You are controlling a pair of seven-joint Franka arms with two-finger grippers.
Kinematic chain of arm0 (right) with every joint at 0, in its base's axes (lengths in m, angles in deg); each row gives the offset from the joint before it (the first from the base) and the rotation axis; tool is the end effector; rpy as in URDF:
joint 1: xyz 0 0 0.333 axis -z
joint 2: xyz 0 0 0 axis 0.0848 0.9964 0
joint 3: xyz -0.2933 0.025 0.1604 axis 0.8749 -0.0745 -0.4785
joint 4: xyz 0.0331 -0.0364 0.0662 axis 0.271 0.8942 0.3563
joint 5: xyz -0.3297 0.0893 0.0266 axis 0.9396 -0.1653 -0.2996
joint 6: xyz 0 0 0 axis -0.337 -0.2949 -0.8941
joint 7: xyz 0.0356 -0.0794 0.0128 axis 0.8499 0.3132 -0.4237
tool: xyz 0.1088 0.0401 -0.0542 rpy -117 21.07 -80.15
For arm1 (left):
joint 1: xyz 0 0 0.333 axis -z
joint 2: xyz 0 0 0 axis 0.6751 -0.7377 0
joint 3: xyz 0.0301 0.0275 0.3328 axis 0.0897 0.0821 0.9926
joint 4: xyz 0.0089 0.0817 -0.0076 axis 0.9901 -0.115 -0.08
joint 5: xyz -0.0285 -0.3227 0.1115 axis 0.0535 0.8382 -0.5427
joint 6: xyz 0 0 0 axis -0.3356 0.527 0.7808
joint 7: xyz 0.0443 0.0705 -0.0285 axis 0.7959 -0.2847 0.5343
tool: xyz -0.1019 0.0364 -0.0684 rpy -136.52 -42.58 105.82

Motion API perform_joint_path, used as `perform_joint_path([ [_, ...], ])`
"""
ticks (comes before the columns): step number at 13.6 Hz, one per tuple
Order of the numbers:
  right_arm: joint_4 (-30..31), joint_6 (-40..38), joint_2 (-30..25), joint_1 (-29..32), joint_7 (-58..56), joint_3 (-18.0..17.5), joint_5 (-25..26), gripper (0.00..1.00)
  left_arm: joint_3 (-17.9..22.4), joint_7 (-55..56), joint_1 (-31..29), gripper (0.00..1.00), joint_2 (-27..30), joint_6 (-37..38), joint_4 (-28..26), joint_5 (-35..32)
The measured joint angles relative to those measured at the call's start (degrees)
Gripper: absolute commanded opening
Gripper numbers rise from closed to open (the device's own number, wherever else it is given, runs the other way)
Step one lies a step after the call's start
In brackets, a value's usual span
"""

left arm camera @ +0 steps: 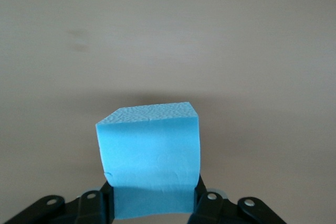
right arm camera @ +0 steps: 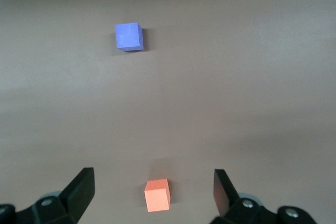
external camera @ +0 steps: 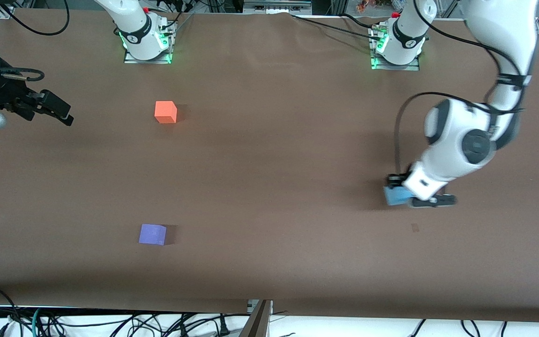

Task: Place blue block between orange and purple blocks
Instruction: 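Carry the blue block toward the table middle and set it down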

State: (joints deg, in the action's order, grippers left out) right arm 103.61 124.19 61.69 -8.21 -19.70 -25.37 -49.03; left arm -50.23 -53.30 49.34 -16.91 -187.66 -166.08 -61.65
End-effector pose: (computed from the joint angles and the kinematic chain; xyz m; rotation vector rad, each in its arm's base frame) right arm 0.5122 0.0457 0.6173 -3.0998 0.2225 -0.0828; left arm 0.5891 -0.1608 0.3415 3.0603 0.2120 -0.0582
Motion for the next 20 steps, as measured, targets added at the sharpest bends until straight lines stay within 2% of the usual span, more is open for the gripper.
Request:
perform_joint_path([
  [3, 0.0, 0.0, 0.0, 0.0, 0.0, 0.0, 0.0, 1.0, -1.5, 11.3, 9.5, 0.0, -2.6, 0.0, 3.4, 0.0],
  [4, 0.0, 0.0, 0.0, 0.0, 0.0, 0.0, 0.0, 1.0, -1.6, 13.2, 13.0, 0.04, -3.9, -0.1, 5.1, 0.0],
  [6, 0.0, 0.0, 0.0, 0.0, 0.0, 0.0, 0.0, 1.0, -1.6, 14.9, 19.1, 0.0, -7.1, -0.2, 9.2, 0.0],
  [8, 0.0, 0.0, 0.0, 0.0, 0.0, 0.0, 0.0, 1.0, -1.5, 15.5, 22.7, 0.01, -10.7, -1.4, 12.5, 0.0],
  [12, 0.0, 0.0, 0.0, 0.0, 0.0, 0.0, 0.0, 1.0, -1.9, 15.5, 24.2, 0.1, -15.1, -2.6, 14.2, 0.0],
  [13, 0.0, 0.0, 0.0, 0.0, 0.0, 0.0, 0.0, 1.0, -1.9, 15.5, 24.3, 0.22, -15.6, -2.6, 14.3, 0.0],
  [16, 0.0, 0.0, 0.0, 0.0, 0.0, 0.0, 0.0, 1.0, -2.3, 18.4, 24.7, 0.42, -16.7, -2.6, 14.4, 0.0],
  [18, 0.0, 0.0, 0.0, 0.0, 0.0, 0.0, 0.0, 1.0, -2.4, 21.1, 25.1, 0.47, -16.9, -2.6, 14.4, 0.0],
  [20, 0.0, 0.0, 0.0, 0.0, 0.0, 0.0, 0.0, 1.0, -2.4, 21.9, 25.2, 0.47, -17.0, -2.6, 14.5, 0.0],
])
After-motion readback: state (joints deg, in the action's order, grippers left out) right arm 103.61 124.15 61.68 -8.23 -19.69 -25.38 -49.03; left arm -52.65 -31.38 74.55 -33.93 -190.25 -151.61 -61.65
